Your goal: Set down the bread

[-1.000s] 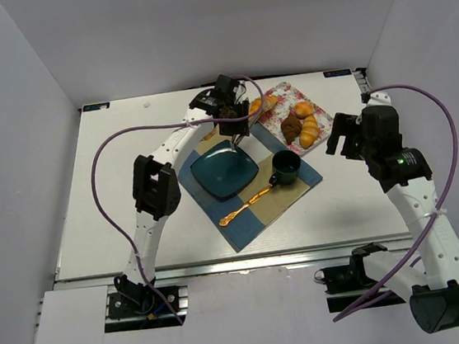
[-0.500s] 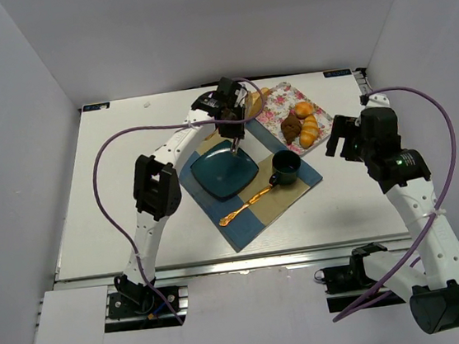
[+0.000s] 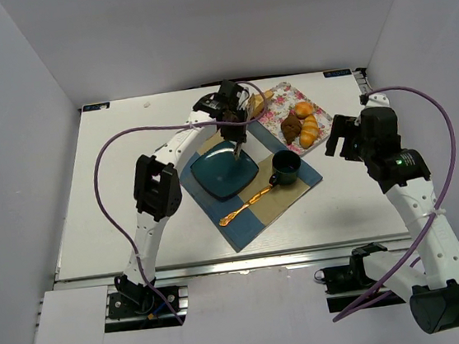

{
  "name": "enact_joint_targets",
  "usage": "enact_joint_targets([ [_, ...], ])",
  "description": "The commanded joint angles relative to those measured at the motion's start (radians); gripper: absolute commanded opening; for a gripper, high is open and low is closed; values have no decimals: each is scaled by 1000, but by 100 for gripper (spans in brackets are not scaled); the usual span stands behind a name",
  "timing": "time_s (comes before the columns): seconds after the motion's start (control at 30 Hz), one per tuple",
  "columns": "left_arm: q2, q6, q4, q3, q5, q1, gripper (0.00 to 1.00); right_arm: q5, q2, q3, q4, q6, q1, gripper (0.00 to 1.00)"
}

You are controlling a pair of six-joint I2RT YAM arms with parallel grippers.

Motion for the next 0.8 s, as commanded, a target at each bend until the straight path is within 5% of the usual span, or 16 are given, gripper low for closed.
enact_joint_targets([
  [0.0, -90, 6, -7, -16, 25, -20, 30, -8, 0, -4, 43, -9, 1, 89],
  [0.1, -110, 6, -7, -24, 26, -29, 22, -13, 2, -7, 45, -3, 0, 89],
  [0.23, -129, 8, -10, -25, 29, -35, 23, -17, 3, -11, 48, 8, 0, 90],
  [0.77, -141, 25, -13, 13, -23, -28, 50, -17, 9, -1, 42, 25, 0, 89],
])
